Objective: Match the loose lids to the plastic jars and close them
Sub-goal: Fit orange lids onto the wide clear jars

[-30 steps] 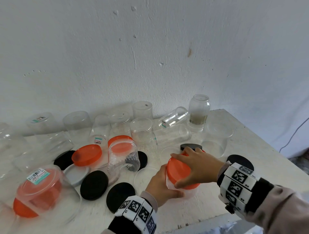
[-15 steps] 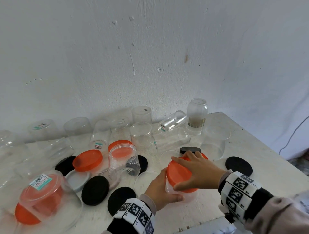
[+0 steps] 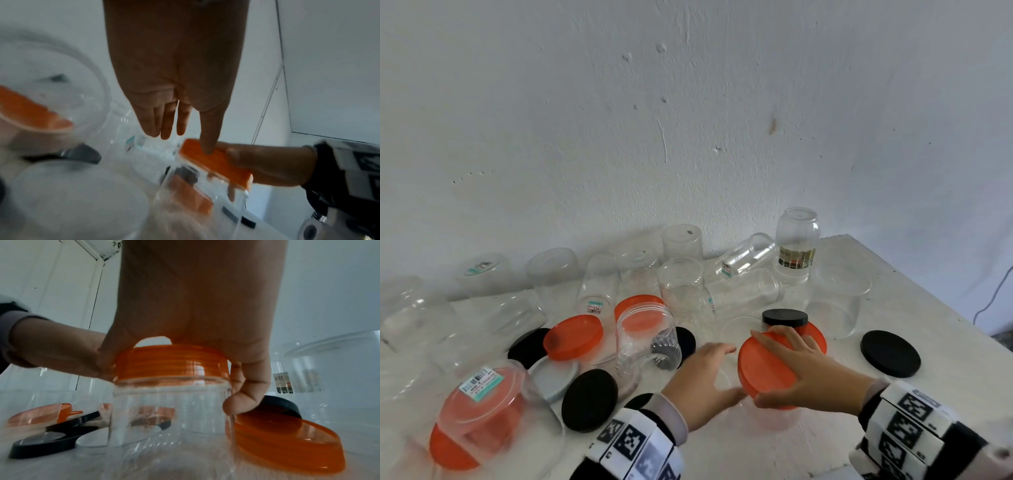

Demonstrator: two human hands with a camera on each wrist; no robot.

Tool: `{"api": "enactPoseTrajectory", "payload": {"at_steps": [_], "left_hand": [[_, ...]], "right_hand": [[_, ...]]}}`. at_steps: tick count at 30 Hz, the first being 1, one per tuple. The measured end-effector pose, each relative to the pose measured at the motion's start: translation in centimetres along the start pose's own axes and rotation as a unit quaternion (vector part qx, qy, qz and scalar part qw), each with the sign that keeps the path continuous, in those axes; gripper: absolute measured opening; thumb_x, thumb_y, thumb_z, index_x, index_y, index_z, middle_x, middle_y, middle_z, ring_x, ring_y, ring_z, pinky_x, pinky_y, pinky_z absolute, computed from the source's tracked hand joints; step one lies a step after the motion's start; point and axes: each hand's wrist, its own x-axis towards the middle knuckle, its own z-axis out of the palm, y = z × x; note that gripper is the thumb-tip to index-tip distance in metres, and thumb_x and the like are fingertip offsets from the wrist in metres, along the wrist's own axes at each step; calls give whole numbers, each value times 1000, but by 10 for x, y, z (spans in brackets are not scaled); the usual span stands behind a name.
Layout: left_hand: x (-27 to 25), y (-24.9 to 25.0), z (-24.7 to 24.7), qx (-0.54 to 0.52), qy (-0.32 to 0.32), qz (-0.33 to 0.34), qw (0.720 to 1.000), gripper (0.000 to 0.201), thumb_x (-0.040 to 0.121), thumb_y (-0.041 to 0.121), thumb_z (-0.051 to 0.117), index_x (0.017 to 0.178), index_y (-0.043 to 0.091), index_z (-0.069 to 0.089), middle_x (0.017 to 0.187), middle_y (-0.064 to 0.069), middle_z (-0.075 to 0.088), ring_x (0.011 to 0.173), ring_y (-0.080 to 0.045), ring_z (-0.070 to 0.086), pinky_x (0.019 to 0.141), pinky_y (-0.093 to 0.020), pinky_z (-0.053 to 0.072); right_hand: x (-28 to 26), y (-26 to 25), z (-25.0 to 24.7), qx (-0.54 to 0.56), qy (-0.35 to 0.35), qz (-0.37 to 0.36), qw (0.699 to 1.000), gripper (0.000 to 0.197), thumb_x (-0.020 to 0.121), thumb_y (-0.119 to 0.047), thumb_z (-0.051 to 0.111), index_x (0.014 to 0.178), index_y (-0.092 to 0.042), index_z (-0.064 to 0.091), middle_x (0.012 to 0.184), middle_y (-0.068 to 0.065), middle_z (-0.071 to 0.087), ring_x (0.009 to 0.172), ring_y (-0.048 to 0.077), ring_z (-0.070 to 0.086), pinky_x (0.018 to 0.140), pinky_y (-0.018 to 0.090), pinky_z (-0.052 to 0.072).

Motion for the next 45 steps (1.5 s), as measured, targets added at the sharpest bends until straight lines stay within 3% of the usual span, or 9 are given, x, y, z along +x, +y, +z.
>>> {"api": "enactPoseTrajectory", "payload": {"at_steps": [3, 5, 10, 13, 17, 22, 29, 38, 45], "left_hand": [[1, -8, -24, 41, 80, 18, 996, 51, 89, 36, 59, 136, 24, 43, 138, 10, 41, 126, 0, 36, 88, 9, 10], [3, -18, -37, 72, 135, 5, 988, 46, 91, 33, 58, 134, 22, 46, 137, 9, 40, 129, -3, 32, 92, 8, 7], [5, -49, -48, 171, 192, -140, 956, 63, 87, 50, 55, 139, 20, 36, 147, -4, 31, 139, -23, 23, 115, -32, 19], [4, -60, -43, 148, 174, -241, 943, 88, 83, 66, 49, 148, 17, 14, 155, -13, 16, 143, -32, 16, 116, -42, 20], [5, -68, -39, 59, 157, -296, 940, 100, 78, 67, 54, 149, 19, 3, 149, -20, 20, 135, -37, 30, 108, -45, 33], [3, -71, -38, -5, 152, -290, 945, 100, 78, 63, 59, 150, 23, 2, 145, -22, 24, 127, -38, 41, 103, -41, 39], [0, -73, -38, -37, 162, -283, 945, 100, 75, 63, 62, 149, 26, 6, 144, -19, 27, 129, -37, 38, 106, -42, 36], [-5, -77, -36, -48, 167, -283, 943, 98, 78, 61, 60, 149, 22, 6, 151, -11, 22, 136, -31, 30, 108, -42, 32], [-12, -76, -36, -84, 190, -288, 935, 106, 76, 63, 61, 150, 14, 4, 150, -13, 22, 139, -26, 26, 111, -36, 28]], "right_hand": [[-1, 1, -2, 13, -15, -4, 1000, 112, 55, -90, 54, 141, -59, -9, 143, -31, -6, 139, 21, 10, 113, 45, 27], [-2, 1, -5, 21, -27, -9, 999, 115, 54, -87, 59, 143, -58, -8, 143, -31, -5, 139, 21, 11, 113, 43, 27], [-1, 1, -10, 29, -42, -12, 999, 115, 56, -79, 65, 144, -56, -6, 141, -32, -2, 139, 20, 12, 114, 42, 27], [-2, 0, -11, 29, -42, -12, 999, 115, 57, -77, 67, 144, -55, -5, 141, -31, 0, 137, 18, 14, 113, 41, 28], [-2, -1, -13, 26, -42, -14, 999, 115, 58, -77, 67, 145, -54, -4, 141, -30, 1, 135, 16, 17, 113, 39, 29], [-2, -4, -16, 22, -50, -15, 998, 114, 60, -73, 70, 146, -53, -3, 142, -27, 2, 135, 15, 18, 113, 39, 29], [8, -12, -36, 13, -57, -32, 998, 115, 62, -69, 73, 150, -43, 4, 138, -26, 13, 122, 4, 28, 98, 20, 32], [53, -52, -72, 93, 77, -75, 990, 123, 54, -72, 71, 152, -34, 7, 139, -20, 16, 121, 8, 34, 96, 24, 33], [119, -98, -81, 140, 163, -99, 972, 108, 70, -50, 79, 151, -27, 12, 143, -5, 20, 116, 14, 34, 89, 29, 36]]}}
